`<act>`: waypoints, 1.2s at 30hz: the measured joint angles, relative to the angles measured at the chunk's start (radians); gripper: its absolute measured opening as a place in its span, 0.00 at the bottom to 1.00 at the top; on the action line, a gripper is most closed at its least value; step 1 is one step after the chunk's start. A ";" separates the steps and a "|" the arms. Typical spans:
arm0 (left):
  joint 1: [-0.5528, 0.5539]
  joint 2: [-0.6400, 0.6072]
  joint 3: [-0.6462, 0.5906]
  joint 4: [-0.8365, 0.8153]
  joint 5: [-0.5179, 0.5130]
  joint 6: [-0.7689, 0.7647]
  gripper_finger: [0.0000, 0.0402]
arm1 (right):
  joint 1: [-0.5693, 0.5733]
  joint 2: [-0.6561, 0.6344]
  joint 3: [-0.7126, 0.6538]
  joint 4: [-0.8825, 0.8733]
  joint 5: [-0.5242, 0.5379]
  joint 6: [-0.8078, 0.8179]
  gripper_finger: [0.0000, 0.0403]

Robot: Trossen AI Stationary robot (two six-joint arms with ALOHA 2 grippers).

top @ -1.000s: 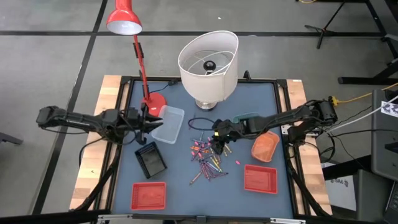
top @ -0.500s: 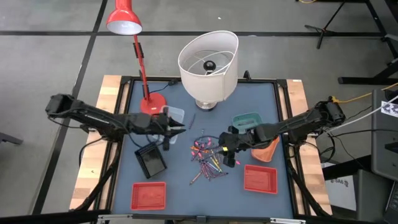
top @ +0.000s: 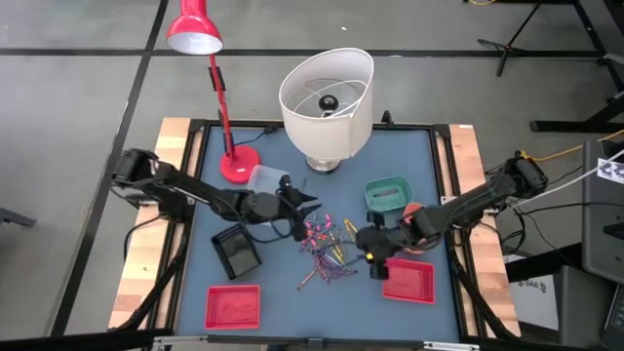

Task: Sort crayons
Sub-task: Put the violet crayon into the green bin

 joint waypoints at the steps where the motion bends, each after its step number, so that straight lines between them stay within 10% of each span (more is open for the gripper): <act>1: 0.000 0.025 0.022 0.000 -0.012 -0.019 0.23 | 0.014 -0.002 0.000 -0.023 0.002 -0.010 0.39; 19: 0.068 0.203 0.293 -0.647 -0.084 -0.503 0.12 | 0.086 -0.007 0.000 -0.153 0.095 -0.146 0.39; 36: 0.193 0.277 0.292 -0.703 -0.013 -0.578 0.14 | 0.086 -0.007 0.000 -0.117 0.097 -0.144 0.39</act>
